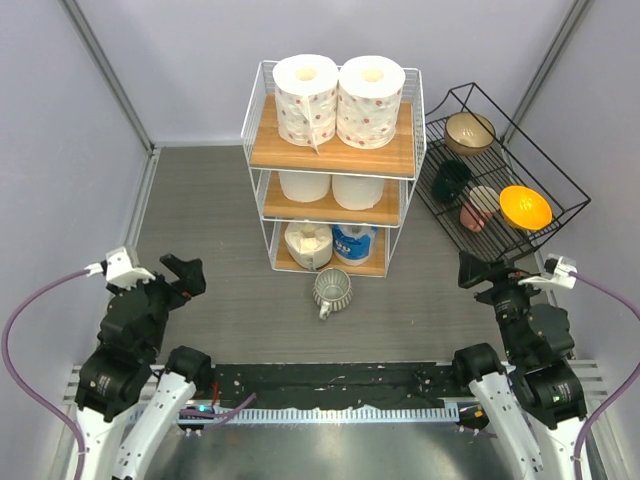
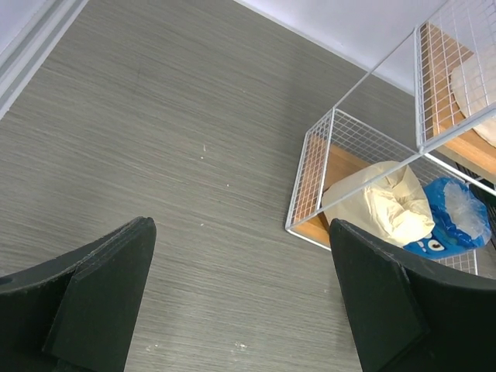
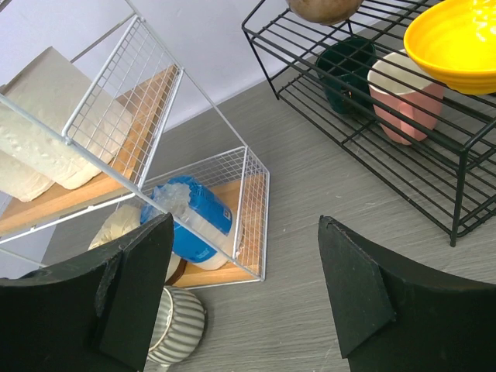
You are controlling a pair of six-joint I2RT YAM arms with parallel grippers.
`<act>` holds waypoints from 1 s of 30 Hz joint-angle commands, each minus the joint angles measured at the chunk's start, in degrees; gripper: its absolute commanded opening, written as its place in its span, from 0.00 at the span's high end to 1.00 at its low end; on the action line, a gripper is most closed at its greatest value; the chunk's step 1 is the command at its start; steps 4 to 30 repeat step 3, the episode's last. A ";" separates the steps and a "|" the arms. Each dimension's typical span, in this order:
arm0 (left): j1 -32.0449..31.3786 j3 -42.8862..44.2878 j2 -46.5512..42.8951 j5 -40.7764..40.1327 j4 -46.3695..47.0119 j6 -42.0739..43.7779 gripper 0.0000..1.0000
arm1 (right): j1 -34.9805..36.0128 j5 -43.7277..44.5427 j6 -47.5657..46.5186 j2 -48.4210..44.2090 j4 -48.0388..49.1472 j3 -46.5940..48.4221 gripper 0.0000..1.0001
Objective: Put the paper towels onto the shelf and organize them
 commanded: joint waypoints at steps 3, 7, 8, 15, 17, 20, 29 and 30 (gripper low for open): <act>-0.05 -0.14 0.57 0.47 0.66 -0.25 0.00 | 0.18 -0.81 0.30 -0.11 1.05 0.02 0.20; -0.05 -0.14 0.57 0.47 0.66 -0.25 0.00 | 0.18 -0.81 0.30 -0.11 1.05 0.02 0.20; -0.05 -0.14 0.57 0.47 0.66 -0.25 0.00 | 0.18 -0.81 0.30 -0.11 1.05 0.02 0.20; -0.05 -0.14 0.57 0.47 0.66 -0.25 0.00 | 0.18 -0.81 0.30 -0.11 1.05 0.02 0.20; -0.05 -0.14 0.57 0.47 0.66 -0.25 0.00 | 0.18 -0.81 0.30 -0.11 1.05 0.02 0.20; -0.05 -0.14 0.57 0.47 0.66 -0.25 0.00 | 0.18 -0.81 0.30 -0.11 1.05 0.02 0.20; -0.05 -0.14 0.57 0.47 0.66 -0.25 0.00 | 0.18 -0.81 0.30 -0.11 1.05 0.02 0.20; -0.05 -0.14 0.57 0.47 0.66 -0.25 0.00 | 0.18 -0.81 0.30 -0.11 1.05 0.02 0.20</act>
